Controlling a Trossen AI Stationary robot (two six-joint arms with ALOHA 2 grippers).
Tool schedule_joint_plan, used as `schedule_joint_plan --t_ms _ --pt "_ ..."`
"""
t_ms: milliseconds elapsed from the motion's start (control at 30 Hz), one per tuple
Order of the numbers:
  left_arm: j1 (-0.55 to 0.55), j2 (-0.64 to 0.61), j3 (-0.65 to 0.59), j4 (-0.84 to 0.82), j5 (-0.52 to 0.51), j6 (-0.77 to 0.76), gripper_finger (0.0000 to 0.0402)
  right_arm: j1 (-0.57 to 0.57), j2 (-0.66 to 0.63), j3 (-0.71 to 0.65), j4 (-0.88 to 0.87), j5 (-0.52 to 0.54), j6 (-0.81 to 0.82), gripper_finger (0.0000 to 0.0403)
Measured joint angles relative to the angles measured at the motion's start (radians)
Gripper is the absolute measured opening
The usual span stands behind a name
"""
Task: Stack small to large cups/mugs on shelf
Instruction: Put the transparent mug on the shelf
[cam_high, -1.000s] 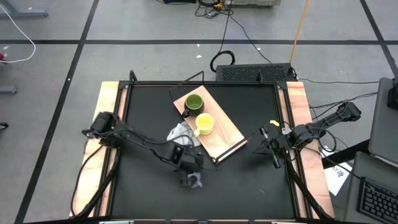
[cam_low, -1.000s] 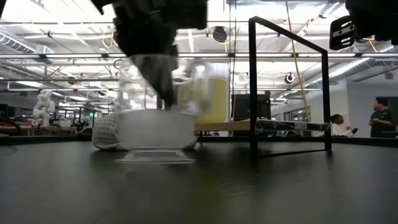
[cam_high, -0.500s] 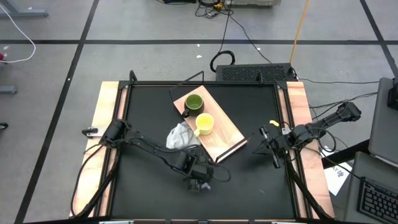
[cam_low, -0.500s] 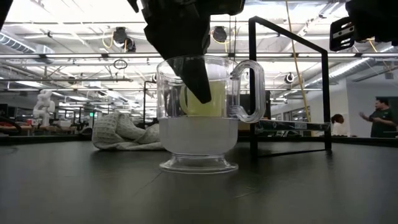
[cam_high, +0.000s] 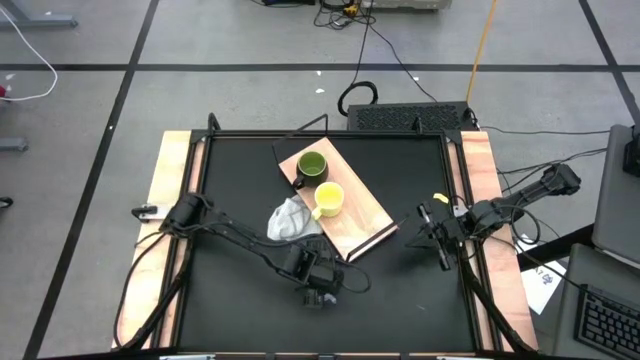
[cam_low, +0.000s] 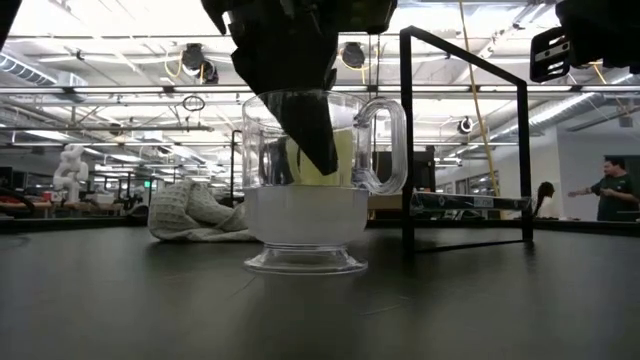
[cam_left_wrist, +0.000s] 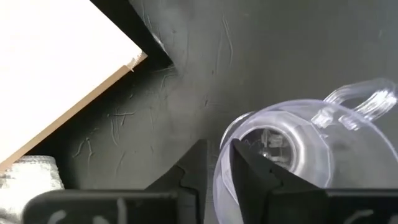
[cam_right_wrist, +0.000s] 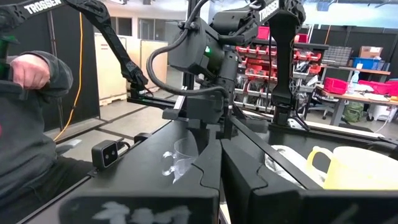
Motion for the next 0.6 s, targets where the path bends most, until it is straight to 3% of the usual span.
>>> schedule_joint_plan --t_ms 600 --pt "-0.023 -0.002 0.000 0.020 -0.004 -0.009 0.0175 0.000 0.000 0.000 0.000 0.000 0.007 0.0000"
